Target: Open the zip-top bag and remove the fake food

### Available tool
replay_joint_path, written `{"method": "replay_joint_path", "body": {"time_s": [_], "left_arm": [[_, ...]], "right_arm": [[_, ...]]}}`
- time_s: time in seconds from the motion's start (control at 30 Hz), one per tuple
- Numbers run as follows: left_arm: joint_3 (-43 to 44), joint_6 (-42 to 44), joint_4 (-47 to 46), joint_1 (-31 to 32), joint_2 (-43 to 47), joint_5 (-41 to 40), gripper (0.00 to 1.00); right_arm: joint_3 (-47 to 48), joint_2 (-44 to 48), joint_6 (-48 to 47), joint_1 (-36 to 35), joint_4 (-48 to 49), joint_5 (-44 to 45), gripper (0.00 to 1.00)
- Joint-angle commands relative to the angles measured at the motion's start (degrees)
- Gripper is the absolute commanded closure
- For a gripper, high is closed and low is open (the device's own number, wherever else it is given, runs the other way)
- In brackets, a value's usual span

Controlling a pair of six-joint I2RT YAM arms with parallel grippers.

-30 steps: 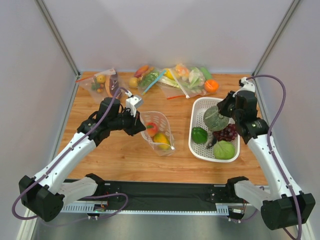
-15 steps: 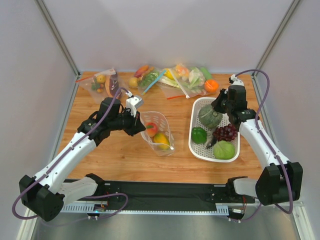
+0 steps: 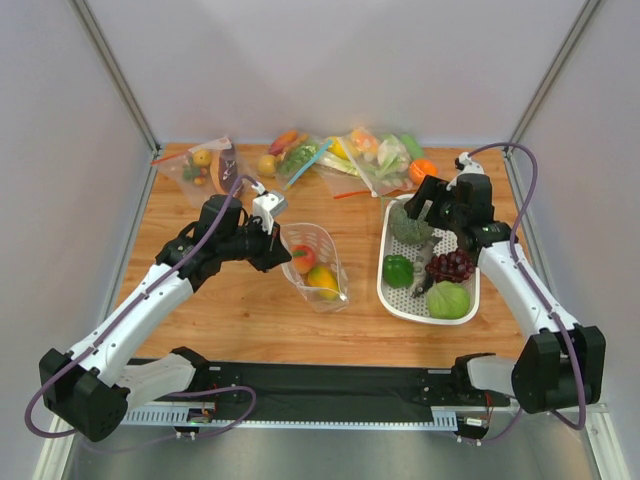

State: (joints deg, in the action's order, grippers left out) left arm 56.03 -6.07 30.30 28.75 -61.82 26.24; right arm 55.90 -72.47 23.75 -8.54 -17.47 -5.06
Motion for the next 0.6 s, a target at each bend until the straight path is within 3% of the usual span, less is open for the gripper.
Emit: {"method": "replay_joint_path", "body": {"time_s": [0.0,0.37,0.57], "left_arm": [[2.07,0.88,-0.25,-0.10,0.30,-0.05,1.00],[2.07,0.70,-0.25,-0.10,0.39,-0.05,1.00],[2.07,0.70,-0.33,-0.10,0.65,-0.22,1.00]], "right_arm": [[0.79,3.47,-0.98,0.27,-1.06,-0.48,0.10],[3.34,10.06,0.95,-0.78,-8.36,-5.40,0.08],[5.36,15.51,0.68,-7.45,-7.93,-6.89,0.11]]}}
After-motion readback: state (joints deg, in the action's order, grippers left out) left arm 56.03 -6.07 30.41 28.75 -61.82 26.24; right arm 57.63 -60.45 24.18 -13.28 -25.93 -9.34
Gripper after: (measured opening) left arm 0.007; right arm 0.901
